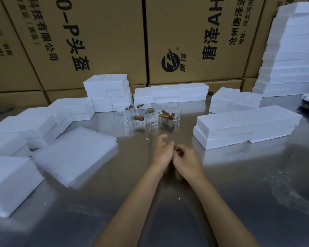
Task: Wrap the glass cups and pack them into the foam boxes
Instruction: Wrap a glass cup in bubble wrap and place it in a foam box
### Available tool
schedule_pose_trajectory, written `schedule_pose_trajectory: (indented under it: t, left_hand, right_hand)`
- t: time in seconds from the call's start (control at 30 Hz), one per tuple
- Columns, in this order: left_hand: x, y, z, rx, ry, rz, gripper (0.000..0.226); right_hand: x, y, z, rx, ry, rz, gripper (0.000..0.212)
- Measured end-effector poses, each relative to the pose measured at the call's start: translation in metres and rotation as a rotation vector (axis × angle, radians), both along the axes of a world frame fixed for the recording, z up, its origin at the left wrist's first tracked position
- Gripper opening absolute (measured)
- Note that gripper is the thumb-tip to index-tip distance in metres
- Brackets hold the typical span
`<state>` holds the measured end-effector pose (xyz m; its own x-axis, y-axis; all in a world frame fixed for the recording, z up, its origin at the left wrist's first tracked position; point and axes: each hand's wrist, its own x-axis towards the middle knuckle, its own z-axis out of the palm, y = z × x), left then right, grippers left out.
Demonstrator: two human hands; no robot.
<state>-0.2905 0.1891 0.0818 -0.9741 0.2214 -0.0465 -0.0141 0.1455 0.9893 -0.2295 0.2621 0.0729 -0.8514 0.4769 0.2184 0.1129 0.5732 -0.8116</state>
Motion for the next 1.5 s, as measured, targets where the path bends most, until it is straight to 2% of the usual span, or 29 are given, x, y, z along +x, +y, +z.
schedule_pose_trajectory:
  t: [0.2, 0.33, 0.43, 0.6, 0.77, 0.87, 0.97, 1.07, 1.17, 1.23, 1.3, 1.4, 1.5]
  left_hand:
    - [-0.003, -0.025, -0.005, -0.003, 0.019, 0.000, 0.033]
    - [-0.010, -0.033, 0.001, 0.070, -0.014, 0.010, 0.026]
    - [-0.035, -0.048, 0.021, 0.136, 0.059, 0.101, 0.022]
    - [-0.128, -0.092, 0.071, 0.109, 0.146, 0.355, 0.028]
    - [-0.230, -0.131, 0.094, 0.012, 0.109, 0.463, 0.053]
    - [-0.281, -0.151, 0.099, 0.001, 0.192, 0.564, 0.055]
    - [-0.330, -0.173, 0.111, -0.018, 0.214, 0.642, 0.051]
    - [-0.371, -0.193, 0.122, -0.035, 0.065, 0.612, 0.055]
    - [-0.396, -0.196, 0.121, -0.023, 0.002, 0.481, 0.035]
    - [-0.409, -0.197, 0.116, -0.010, -0.004, 0.429, 0.030]
    - [-0.418, -0.200, 0.113, 0.039, -0.035, 0.383, 0.033]
    - [-0.428, -0.203, 0.113, 0.092, -0.095, 0.297, 0.043]
    - [-0.431, -0.204, 0.118, 0.078, -0.082, 0.285, 0.042]
  right_hand:
    - [0.002, -0.022, -0.003, -0.014, -0.028, 0.106, 0.012]
    - [-0.017, -0.030, 0.006, -0.075, 0.029, 0.126, 0.011]
    - [-0.051, -0.039, 0.024, -0.101, 0.092, 0.202, 0.013]
    - [-0.144, -0.044, 0.071, -0.187, 0.111, 0.196, 0.017]
    - [-0.239, -0.043, 0.107, -0.323, -0.075, 0.251, 0.044]
    - [-0.290, -0.045, 0.117, -0.371, -0.158, 0.284, 0.055]
    - [-0.329, -0.054, 0.122, -0.349, -0.080, 0.285, 0.042]
    - [-0.354, -0.072, 0.127, -0.310, 0.049, 0.278, 0.021]
    - [-0.372, -0.099, 0.126, -0.507, -0.128, 0.532, 0.016]
    - [-0.384, -0.111, 0.118, -0.503, -0.241, 0.599, 0.024]
    - [-0.397, -0.116, 0.109, -0.418, -0.241, 0.557, 0.030]
    - [-0.406, -0.116, 0.103, -0.360, -0.169, 0.499, 0.008]
    - [-0.412, -0.113, 0.098, -0.347, -0.151, 0.483, 0.005]
